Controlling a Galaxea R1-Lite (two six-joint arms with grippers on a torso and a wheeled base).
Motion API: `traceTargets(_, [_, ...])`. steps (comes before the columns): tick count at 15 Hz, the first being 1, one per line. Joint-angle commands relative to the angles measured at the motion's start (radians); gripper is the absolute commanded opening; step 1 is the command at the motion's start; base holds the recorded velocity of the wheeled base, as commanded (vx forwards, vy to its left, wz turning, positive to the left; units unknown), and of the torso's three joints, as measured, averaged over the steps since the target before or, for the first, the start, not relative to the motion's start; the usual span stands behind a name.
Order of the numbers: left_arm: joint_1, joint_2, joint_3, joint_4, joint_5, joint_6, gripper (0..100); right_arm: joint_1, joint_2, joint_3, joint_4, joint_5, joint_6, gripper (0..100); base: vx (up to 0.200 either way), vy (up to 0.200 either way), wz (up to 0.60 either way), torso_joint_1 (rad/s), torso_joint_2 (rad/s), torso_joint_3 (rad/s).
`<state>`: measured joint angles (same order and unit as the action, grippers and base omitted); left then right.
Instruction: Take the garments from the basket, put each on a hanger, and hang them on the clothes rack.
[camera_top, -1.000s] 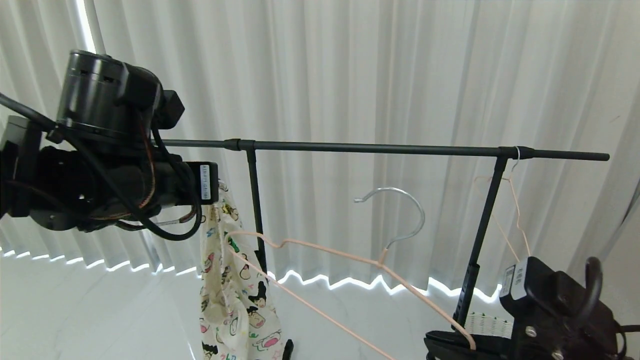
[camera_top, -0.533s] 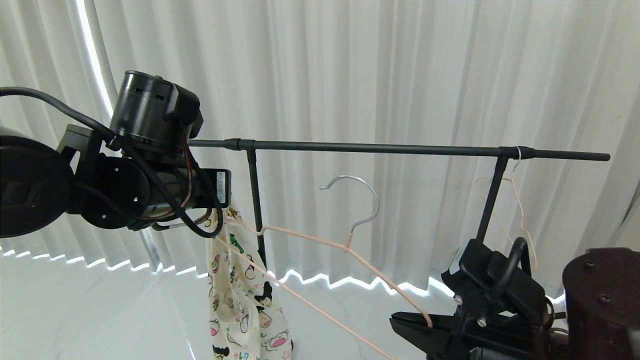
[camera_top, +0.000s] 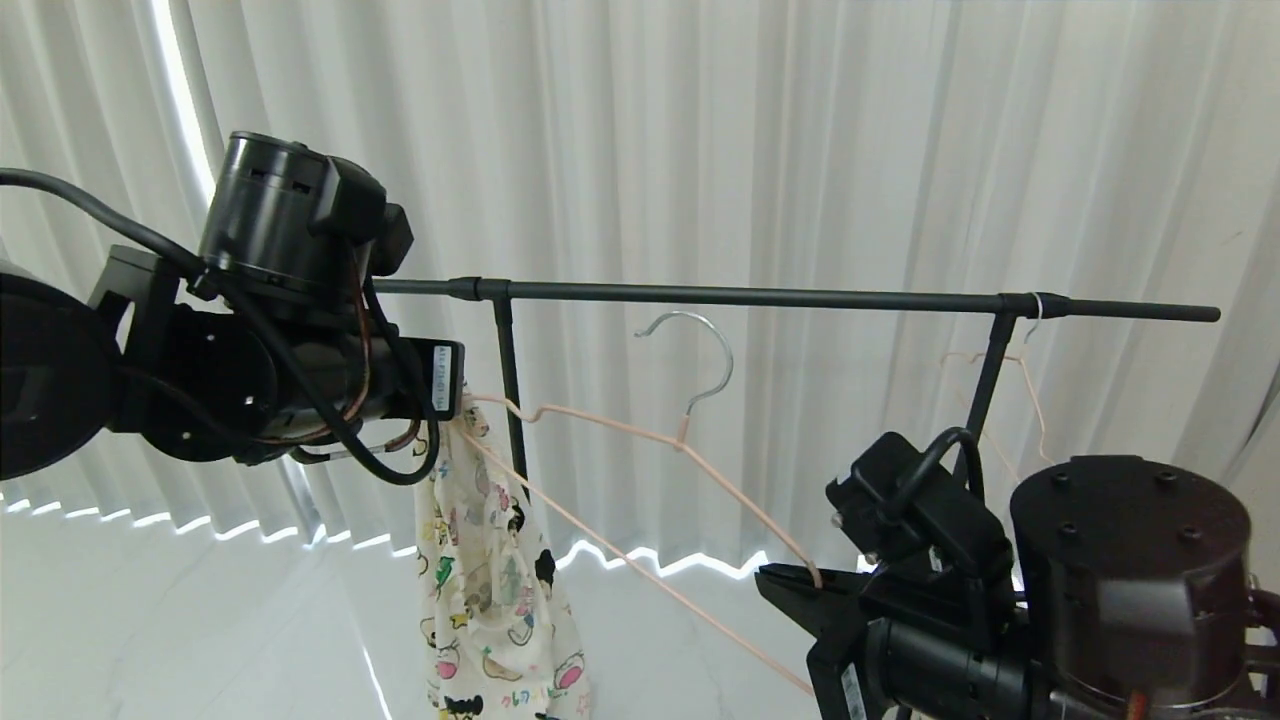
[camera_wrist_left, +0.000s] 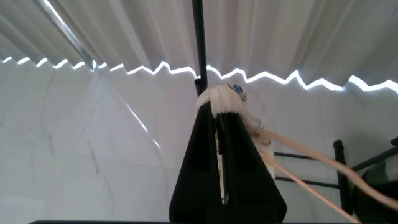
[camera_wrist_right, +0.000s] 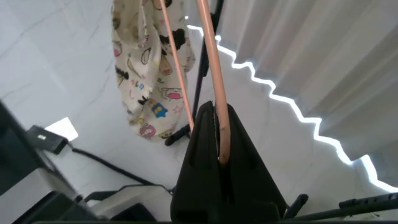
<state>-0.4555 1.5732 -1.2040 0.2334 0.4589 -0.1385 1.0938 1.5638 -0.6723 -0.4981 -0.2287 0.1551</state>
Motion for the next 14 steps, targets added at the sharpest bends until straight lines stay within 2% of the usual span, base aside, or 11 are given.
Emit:
traceTargets(1, [0.0, -0.025, 0.006, 0.0, -0.014, 0.011, 0, -0.005, 0.03, -0.016, -0.007, -0.003, 0.0, 0, 0.0, 0.0, 0.0, 0.0, 0.0, 0.0])
traceTargets(4, [0.0, -0.085, 0.055, 0.0, -0.098, 0.102, 0, -0.003, 0.058, -0.046, -0.027, -0.004, 0.001, 0, 0.0, 0.0, 0.0, 0.0, 0.0, 0.0])
traceTargets(6, [-0.002, -0.114, 0.064, 0.0, -0.16, 0.137, 0, 0.008, 0.074, -0.053, -0.027, -0.003, 0.0, 0, 0.0, 0.0, 0.0, 0.0, 0.0, 0.0])
traceTargets(7, [-0.002, -0.119, 0.064, 0.0, -0.167, 0.146, 0, 0.015, 0.076, -0.053, -0.027, -0.001, 0.001, 0, 0.0, 0.0, 0.0, 0.0, 0.0, 0.0])
traceTargets(10, [0.017, -0.156, 0.083, 0.0, -0.241, 0.252, 0, 0.037, 0.084, -0.041, -0.022, 0.003, 0.014, 0, 0.0, 0.0, 0.0, 0.0, 0.0, 0.0])
traceTargets(12, [0.052, -0.171, 0.113, -0.002, -0.249, 0.32, 0, 0.037, 0.078, -0.038, -0.022, 0.003, 0.023, 0, 0.0, 0.0, 0.0, 0.0, 0.0, 0.0])
traceTargets(14, [0.044, -0.191, 0.124, -0.002, -0.283, 0.321, 0, 0.038, 0.082, -0.041, -0.022, 0.006, 0.023, 0, 0.0, 0.0, 0.0, 0.0, 0.0, 0.0])
